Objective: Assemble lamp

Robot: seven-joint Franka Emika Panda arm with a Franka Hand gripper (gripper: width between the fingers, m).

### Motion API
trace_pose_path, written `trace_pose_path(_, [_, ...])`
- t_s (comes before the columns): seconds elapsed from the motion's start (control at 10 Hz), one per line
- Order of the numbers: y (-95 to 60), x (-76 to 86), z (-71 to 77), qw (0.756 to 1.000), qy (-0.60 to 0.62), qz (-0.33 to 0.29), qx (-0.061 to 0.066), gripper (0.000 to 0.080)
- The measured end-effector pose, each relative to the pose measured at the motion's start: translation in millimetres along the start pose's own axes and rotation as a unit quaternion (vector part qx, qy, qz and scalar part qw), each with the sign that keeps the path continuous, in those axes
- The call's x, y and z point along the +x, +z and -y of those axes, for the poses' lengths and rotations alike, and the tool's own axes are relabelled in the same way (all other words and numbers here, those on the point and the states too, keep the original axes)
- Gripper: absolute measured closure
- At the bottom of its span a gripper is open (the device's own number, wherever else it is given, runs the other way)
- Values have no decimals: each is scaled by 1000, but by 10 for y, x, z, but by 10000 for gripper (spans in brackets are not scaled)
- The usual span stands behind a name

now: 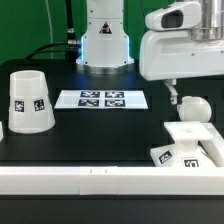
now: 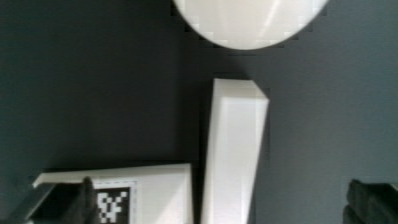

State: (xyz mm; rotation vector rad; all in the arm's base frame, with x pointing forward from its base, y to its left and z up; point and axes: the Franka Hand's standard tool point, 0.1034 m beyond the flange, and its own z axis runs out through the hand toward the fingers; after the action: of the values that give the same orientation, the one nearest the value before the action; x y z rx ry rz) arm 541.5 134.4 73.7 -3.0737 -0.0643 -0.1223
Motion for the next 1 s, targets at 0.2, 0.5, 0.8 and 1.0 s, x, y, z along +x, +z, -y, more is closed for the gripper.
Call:
trace_pose_path(0.2, [11, -5, -50, 1000, -1, 4, -2, 100])
trace_pose_path(0.5, [62, -200, -114, 996, 45, 80, 4, 100])
trace_pose_path(0.8, [61, -359, 37, 973, 95, 208, 27, 100])
trace_pose_path(1.0, [68, -394, 28, 957, 94, 273, 29, 100])
